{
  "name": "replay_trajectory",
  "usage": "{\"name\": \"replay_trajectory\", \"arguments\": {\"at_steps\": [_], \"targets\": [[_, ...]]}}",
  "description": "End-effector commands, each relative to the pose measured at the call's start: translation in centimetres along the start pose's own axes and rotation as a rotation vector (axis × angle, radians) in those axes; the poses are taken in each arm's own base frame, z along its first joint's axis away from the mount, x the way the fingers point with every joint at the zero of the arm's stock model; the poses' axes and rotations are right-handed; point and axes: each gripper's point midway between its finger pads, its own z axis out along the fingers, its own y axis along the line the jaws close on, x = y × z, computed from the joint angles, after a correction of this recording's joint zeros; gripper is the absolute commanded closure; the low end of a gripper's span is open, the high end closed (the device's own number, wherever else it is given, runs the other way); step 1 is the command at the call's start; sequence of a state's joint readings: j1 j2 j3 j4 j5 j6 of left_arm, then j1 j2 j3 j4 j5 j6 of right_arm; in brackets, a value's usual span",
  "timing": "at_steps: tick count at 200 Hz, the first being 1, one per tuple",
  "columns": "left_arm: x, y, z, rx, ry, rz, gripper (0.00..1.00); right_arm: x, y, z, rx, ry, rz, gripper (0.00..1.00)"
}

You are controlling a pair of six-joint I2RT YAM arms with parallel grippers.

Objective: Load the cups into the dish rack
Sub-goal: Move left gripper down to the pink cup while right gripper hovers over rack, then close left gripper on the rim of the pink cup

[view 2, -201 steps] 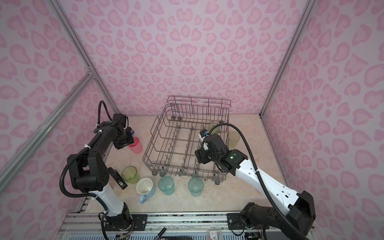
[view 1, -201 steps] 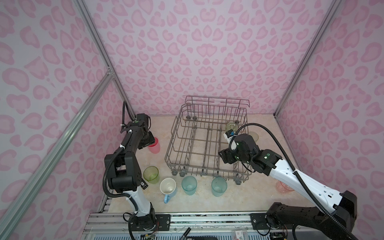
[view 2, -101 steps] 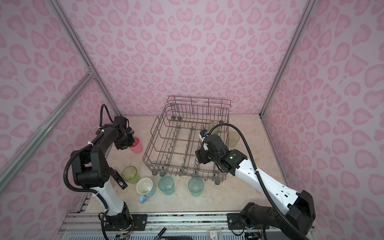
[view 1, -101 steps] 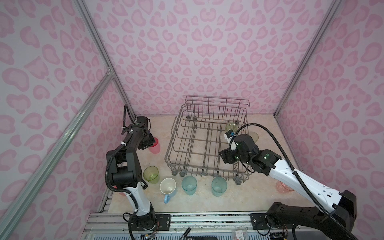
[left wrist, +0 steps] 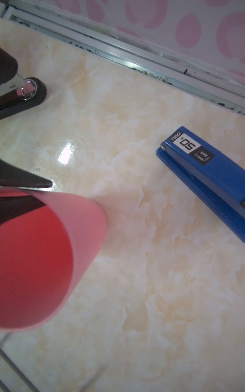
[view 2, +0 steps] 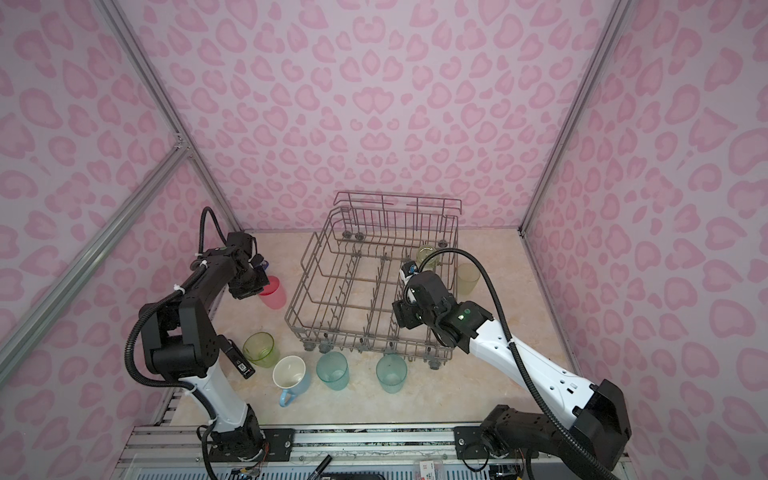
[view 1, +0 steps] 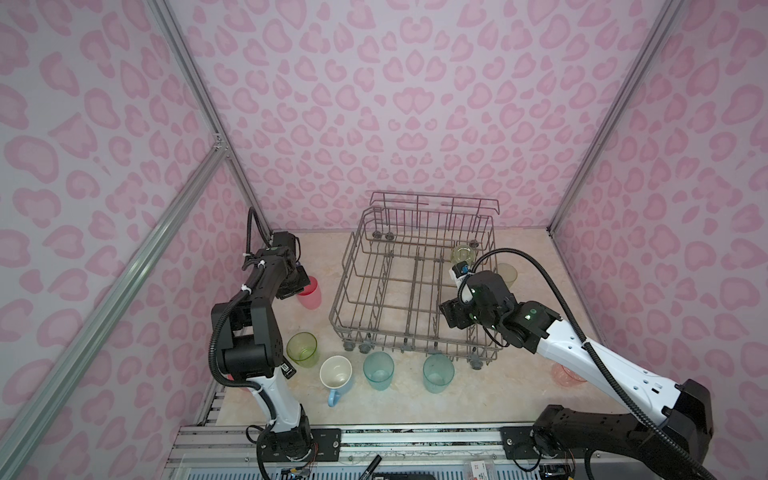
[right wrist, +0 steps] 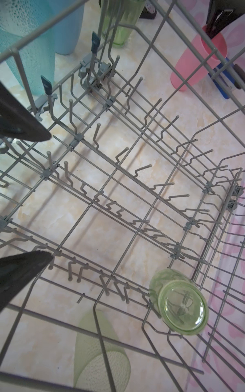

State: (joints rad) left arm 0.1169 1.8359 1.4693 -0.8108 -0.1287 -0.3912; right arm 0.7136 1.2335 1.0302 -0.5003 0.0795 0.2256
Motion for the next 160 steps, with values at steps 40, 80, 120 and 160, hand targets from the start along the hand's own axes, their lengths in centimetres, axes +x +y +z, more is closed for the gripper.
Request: {"name": "replay_trajectory", "arguments": {"at_steps": [40,80,120,160], "targets": [[-2.4,-2.7,-3.6,0.175,-0.062,-0.008,0.89,-0.4,0.0,1.4,0.033,0.022,0.063,0.19],[-2.3,-2.6,-3.7,0.186,-0.064,-0.033,0.97,-1.5,1.4,0.7,0.011,-0.053,0.152,0.19],[-3.3,-1.3,-6.4,0.144,-0.140,-0.045,0.89,-1.5,3.8,-0.1,-0.020,-0.084,0.181,0.19],[-2.5,0.1,-6.9,0.089,-0.161,-0.047,0.75,-1.8,5.0,-0.7,-0.014,-0.064,0.133,0.18]]}}
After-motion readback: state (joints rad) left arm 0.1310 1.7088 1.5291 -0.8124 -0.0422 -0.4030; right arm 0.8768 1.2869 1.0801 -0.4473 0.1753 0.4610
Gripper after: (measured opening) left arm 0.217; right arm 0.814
